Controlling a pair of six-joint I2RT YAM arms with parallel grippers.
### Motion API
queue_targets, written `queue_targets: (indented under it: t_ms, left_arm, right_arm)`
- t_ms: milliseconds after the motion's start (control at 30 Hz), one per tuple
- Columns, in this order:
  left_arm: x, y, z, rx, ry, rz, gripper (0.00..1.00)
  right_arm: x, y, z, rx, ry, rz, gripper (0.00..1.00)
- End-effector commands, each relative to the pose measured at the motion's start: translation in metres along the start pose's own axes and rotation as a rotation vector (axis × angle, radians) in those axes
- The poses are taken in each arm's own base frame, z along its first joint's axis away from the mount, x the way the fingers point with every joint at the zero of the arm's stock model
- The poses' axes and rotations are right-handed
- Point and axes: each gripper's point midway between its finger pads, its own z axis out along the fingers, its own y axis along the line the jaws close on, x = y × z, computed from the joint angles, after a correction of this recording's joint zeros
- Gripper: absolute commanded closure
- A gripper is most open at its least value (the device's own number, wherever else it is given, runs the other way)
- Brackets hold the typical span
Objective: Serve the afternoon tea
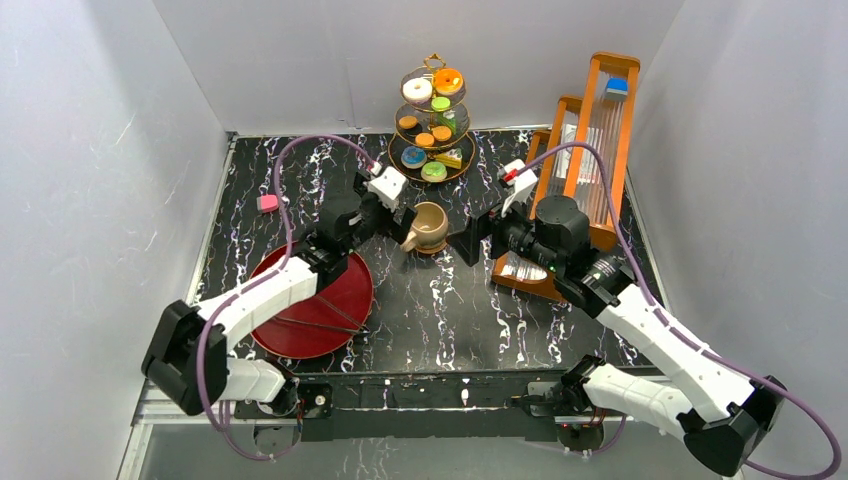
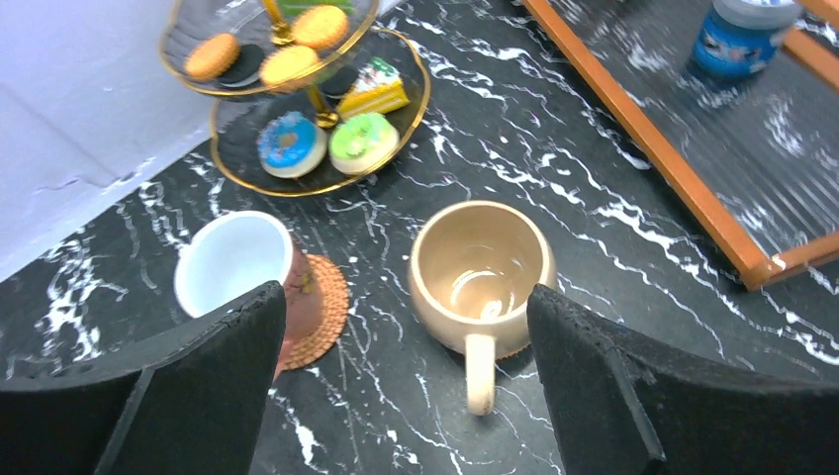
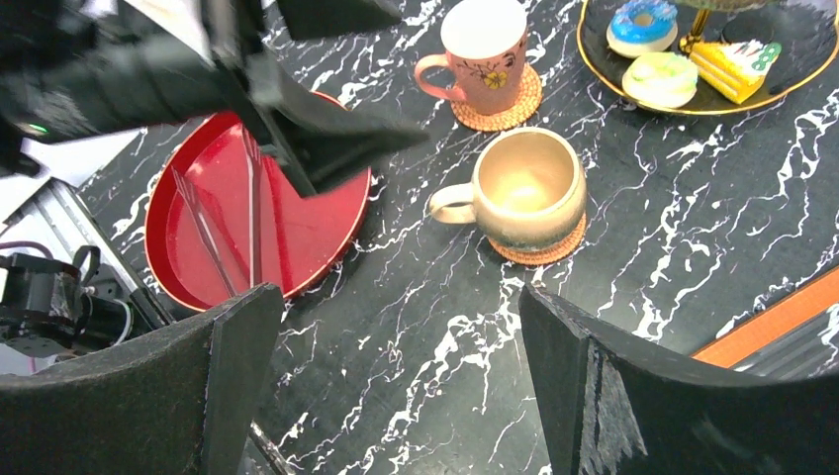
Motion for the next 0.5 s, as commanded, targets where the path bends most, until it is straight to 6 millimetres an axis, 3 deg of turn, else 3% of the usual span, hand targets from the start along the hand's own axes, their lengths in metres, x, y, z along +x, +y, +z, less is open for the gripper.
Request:
queue_targets:
  t_ms: [0,267,467]
  left_arm:
    - [-0.042,0.035,-0.033,-0.166,-0.006,-0.069,0.1]
    - [-0.039,0.062,-0.094,-0.38,0.117,-0.287,0.1]
    - [-0.029,0.074,-0.138,-0.529,0.179,-0.443,0.09]
  right_arm:
    - [0.001,-0.003,0.008,0.006,0.01,0.003,0.01]
    - [0.009,-0.015,0.02,0.077,0.077,0.015,0.01]
    - [0.017,-0.04,0.027,0.232,0.154,0.063,0.01]
